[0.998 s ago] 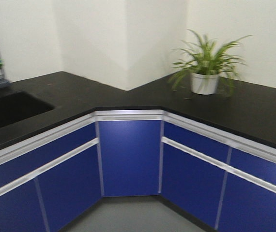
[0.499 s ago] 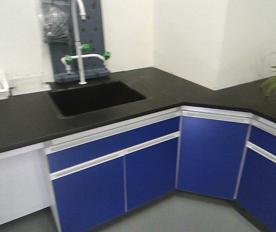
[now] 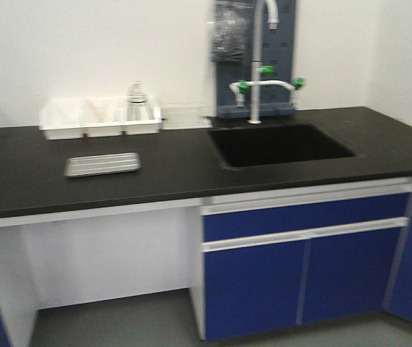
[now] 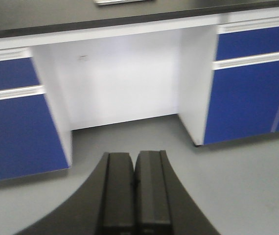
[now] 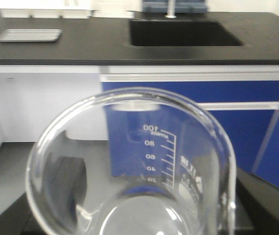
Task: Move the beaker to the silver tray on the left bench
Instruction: 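Drive the base to the bench with the silver tray, holding the beaker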
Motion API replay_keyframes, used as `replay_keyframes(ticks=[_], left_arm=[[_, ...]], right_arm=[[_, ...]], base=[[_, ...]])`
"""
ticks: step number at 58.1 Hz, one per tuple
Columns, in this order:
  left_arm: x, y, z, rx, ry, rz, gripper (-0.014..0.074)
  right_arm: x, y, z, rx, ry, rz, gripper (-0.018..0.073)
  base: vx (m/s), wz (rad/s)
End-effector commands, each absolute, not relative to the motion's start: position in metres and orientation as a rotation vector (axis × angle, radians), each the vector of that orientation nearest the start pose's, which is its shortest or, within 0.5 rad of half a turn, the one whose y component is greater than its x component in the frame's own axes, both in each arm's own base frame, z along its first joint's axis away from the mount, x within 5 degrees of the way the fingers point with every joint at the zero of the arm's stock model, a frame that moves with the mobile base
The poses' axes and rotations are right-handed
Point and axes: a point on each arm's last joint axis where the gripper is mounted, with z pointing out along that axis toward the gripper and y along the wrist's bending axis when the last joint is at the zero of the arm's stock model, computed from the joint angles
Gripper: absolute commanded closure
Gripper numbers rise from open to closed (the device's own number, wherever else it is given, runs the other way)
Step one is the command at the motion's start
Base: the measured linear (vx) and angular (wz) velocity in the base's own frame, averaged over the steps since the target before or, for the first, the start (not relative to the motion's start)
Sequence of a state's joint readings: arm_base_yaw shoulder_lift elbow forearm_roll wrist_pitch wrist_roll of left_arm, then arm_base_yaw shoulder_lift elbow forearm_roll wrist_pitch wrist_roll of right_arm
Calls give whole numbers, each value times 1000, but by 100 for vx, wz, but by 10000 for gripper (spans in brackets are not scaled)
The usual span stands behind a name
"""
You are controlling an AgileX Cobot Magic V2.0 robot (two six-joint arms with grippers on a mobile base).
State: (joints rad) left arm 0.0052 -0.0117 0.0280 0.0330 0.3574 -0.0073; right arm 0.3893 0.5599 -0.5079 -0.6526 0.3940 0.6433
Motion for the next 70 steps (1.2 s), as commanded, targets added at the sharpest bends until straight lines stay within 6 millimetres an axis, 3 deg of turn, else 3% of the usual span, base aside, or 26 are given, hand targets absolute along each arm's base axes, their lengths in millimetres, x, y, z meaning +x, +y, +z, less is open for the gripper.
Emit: replay_keyframes(ticks=[1, 37, 70], left_arm=[[54, 1, 171, 14, 1792, 22, 595], [54, 1, 171, 14, 1792, 22, 595], [54, 1, 171, 14, 1792, 22, 595]], right_arm=[[116, 27, 327, -209, 1750, 88, 566], [116, 27, 327, -209, 1750, 88, 566], [116, 27, 327, -209, 1750, 88, 566]], base=[[8, 71], [20, 57], [41, 7]])
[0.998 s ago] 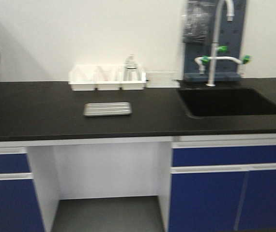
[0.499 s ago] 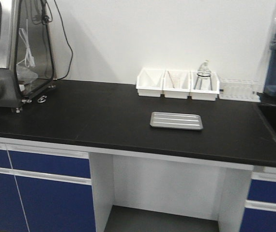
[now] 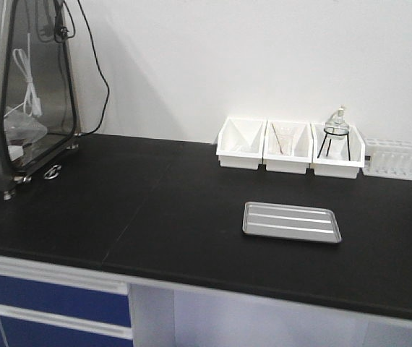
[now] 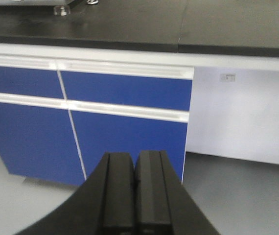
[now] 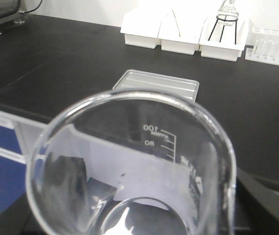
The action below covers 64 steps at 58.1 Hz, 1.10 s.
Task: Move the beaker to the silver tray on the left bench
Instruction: 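Drive the base to the bench with the silver tray, holding the beaker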
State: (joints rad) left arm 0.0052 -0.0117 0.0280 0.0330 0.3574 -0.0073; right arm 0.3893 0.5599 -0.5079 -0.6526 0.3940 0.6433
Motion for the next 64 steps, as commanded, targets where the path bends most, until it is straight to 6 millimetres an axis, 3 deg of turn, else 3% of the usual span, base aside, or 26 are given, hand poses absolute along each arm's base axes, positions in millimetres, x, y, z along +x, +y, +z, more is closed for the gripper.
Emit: replay_keyframes(ticks=[1, 64], left_arm=[[54, 1, 171, 14, 1792, 22, 595], [54, 1, 171, 14, 1792, 22, 595]], right_arm=[[116, 27, 327, -209, 1750, 88, 566], [116, 27, 327, -209, 1750, 88, 566]], base=[[45, -6], [37, -19]])
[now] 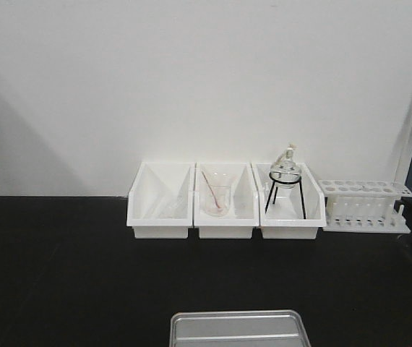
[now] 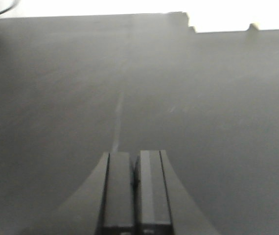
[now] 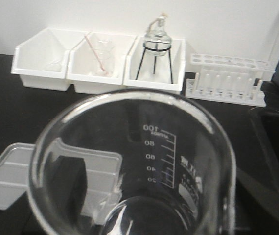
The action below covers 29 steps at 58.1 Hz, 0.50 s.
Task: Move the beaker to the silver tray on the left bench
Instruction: 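Drive the base to the bench with the silver tray, holding the beaker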
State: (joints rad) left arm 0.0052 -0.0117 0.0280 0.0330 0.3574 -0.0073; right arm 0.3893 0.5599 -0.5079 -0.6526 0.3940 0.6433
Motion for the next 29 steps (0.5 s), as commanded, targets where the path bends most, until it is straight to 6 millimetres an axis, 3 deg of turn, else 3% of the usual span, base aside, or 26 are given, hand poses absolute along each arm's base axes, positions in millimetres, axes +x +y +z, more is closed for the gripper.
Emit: replay_keyframes(ticks=[1, 29], left_arm=[[54, 1, 171, 14, 1792, 22, 595], [54, 1, 171, 14, 1792, 22, 595]], right_arm=[[116, 27, 327, -209, 1750, 88, 566], [116, 27, 327, -209, 1750, 88, 566]], base=[[21, -25], [8, -10]])
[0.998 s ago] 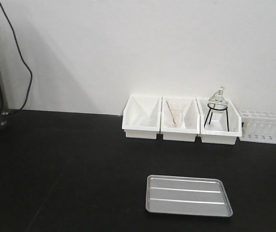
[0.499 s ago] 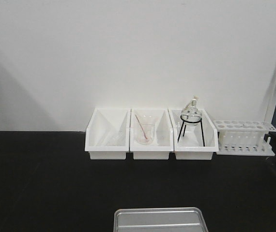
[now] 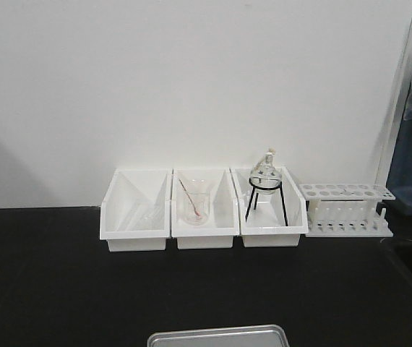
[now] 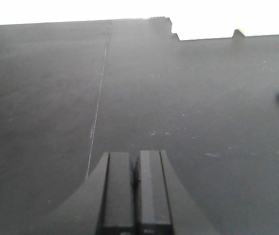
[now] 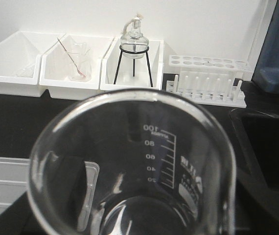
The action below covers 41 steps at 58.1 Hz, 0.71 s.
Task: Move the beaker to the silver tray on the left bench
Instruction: 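Drive the base to the bench with the silver tray, holding the beaker, then lower the beaker onto the silver tray with the right gripper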
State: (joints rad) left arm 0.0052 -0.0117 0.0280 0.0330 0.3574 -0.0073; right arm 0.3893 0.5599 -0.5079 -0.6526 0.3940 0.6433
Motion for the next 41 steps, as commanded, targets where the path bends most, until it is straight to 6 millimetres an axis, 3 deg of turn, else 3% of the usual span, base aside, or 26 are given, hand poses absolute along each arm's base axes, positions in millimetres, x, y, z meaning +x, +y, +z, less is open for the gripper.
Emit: replay_keyframes(ticks=[1, 29, 36, 41], left_arm=[[54, 1, 171, 14, 1792, 22, 595], [54, 1, 171, 14, 1792, 22, 595], [54, 1, 171, 14, 1792, 22, 595], [54, 1, 171, 14, 1792, 22, 595]], right_arm=[[116, 27, 327, -209, 1750, 88, 566], [119, 33, 331, -261, 1692, 107, 566], [138, 52, 329, -422, 1627, 126, 566], [163, 70, 315, -529, 1636, 187, 563]], base=[[0, 0], [0, 0], [0, 0], [0, 0]])
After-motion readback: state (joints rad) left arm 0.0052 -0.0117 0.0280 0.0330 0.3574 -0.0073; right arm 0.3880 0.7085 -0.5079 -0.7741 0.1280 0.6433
